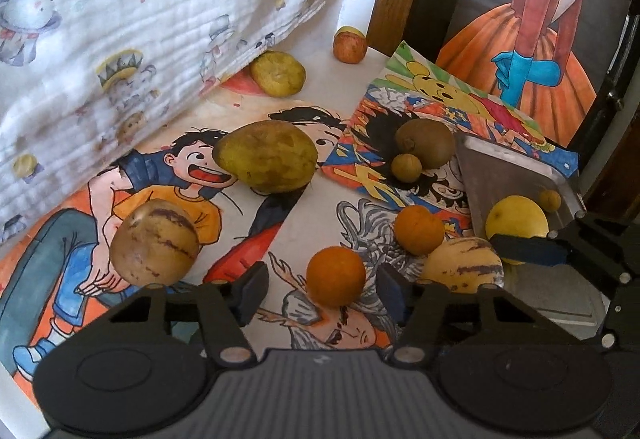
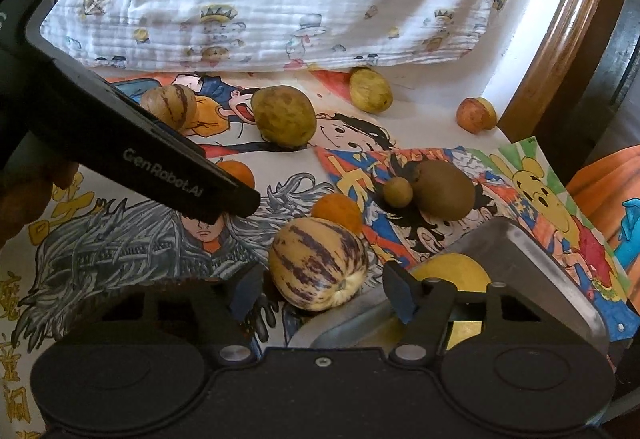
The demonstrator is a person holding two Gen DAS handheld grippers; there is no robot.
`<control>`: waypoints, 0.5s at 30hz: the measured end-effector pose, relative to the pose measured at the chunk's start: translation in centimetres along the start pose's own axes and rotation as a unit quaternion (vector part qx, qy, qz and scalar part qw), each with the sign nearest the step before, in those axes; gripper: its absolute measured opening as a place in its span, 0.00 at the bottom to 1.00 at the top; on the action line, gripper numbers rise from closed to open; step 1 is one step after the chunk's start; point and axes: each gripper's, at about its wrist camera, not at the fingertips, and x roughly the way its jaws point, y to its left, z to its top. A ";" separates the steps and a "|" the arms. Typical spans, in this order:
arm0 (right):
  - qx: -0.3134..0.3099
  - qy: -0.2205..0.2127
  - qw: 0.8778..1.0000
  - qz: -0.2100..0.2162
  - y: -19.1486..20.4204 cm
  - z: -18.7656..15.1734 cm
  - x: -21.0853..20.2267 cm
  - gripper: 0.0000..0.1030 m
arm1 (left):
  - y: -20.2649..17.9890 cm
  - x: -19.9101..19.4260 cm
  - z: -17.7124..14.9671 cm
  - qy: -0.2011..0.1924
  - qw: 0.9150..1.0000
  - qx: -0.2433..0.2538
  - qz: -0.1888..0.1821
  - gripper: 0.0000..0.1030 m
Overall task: Organize fruits
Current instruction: 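Grasp an orange mandarin with the left tool while the right tool grasps the striped melon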
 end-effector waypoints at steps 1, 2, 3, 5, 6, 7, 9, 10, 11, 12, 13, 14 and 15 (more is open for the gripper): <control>0.001 -0.001 1.000 0.001 0.0 0.0 0.1 0.63 | 0.0 0.0 0.0 0.000 1.000 -0.001 0.001 0.58; 0.003 -0.001 1.000 0.002 0.0 0.0 0.2 0.62 | 0.1 0.0 0.0 0.000 1.000 -0.002 0.001 0.56; 0.006 -0.001 1.000 0.002 0.0 0.0 0.2 0.61 | 0.1 0.1 0.1 0.001 1.000 -0.002 0.000 0.53; 0.010 -0.002 1.000 0.003 -0.1 0.1 0.3 0.59 | 0.1 0.1 0.1 0.001 1.000 -0.002 -0.002 0.50; 0.011 -0.002 1.000 0.004 -0.1 0.1 0.4 0.58 | 0.2 0.1 0.1 0.002 1.000 -0.004 -0.006 0.46; 0.011 -0.002 1.000 0.004 -0.1 0.0 0.4 0.56 | 0.2 0.1 0.1 0.003 1.000 -0.005 -0.011 0.42; 0.015 -0.003 1.000 0.006 -0.1 0.0 0.4 0.56 | 0.1 0.1 0.1 0.005 1.000 -0.007 -0.018 0.36; 0.017 -0.005 1.000 0.006 -0.1 0.0 0.5 0.56 | 0.0 0.1 0.1 0.006 1.000 -0.007 -0.020 0.34; 0.020 -0.006 1.000 0.007 -0.1 0.0 0.5 0.55 | -0.1 0.1 0.0 0.005 1.000 -0.007 -0.018 0.34; 0.023 -0.008 1.000 0.008 -0.2 0.0 0.5 0.55 | -0.2 0.1 0.0 0.005 1.000 -0.007 -0.017 0.33; 0.027 -0.009 1.000 0.008 -0.2 -0.1 0.5 0.55 | -0.3 0.0 0.0 0.004 1.000 -0.009 -0.016 0.33; 0.032 -0.010 0.999 0.008 -0.3 -0.1 0.4 0.55 | -0.3 0.0 0.0 0.004 1.000 -0.012 -0.016 0.33; 0.036 -0.011 0.999 0.009 -0.3 -0.2 0.4 0.55 | -0.2 -0.1 0.0 0.004 1.000 -0.016 -0.014 0.33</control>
